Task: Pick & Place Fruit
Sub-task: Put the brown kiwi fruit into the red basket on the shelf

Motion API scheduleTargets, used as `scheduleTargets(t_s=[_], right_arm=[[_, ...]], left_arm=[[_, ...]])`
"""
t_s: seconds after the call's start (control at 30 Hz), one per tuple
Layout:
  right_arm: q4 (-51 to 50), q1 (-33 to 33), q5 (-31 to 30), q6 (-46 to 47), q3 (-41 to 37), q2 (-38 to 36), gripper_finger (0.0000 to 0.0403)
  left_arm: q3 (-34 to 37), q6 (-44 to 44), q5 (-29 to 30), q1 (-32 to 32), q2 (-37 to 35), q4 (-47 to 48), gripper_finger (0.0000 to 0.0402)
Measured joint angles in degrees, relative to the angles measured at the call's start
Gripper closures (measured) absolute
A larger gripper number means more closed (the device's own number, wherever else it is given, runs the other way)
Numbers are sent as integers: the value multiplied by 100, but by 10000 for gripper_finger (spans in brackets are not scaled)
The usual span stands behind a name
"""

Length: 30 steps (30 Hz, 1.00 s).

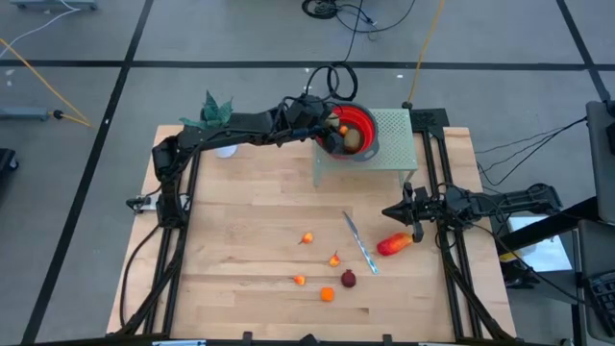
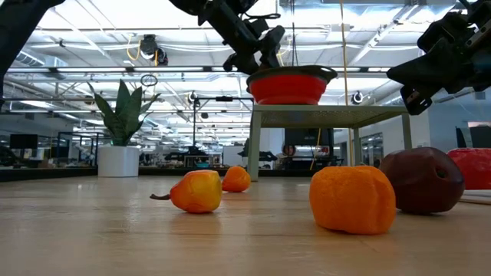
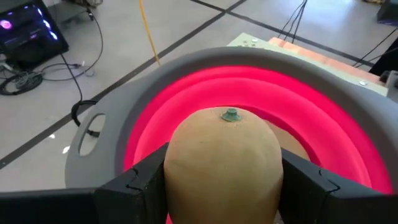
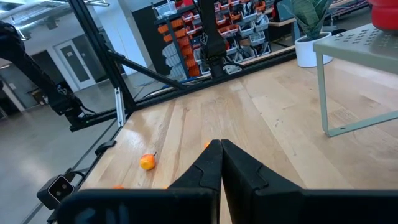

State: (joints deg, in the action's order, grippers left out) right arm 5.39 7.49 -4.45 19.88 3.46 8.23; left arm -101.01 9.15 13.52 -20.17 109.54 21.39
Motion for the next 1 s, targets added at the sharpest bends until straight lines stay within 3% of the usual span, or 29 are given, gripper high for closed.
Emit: scheduleTargets(t_s=[0.33, 0.67, 1.0], right_arm=[[0, 0, 0, 0, 0, 0, 399], [0, -1, 0, 1, 0, 0, 399], [0, 0, 0, 0, 0, 0, 399]], left_arm=[[0, 0, -3, 29, 0, 98, 176], [0, 41, -8, 40, 0, 249, 141], [0, 17, -10, 42, 0, 82, 133]])
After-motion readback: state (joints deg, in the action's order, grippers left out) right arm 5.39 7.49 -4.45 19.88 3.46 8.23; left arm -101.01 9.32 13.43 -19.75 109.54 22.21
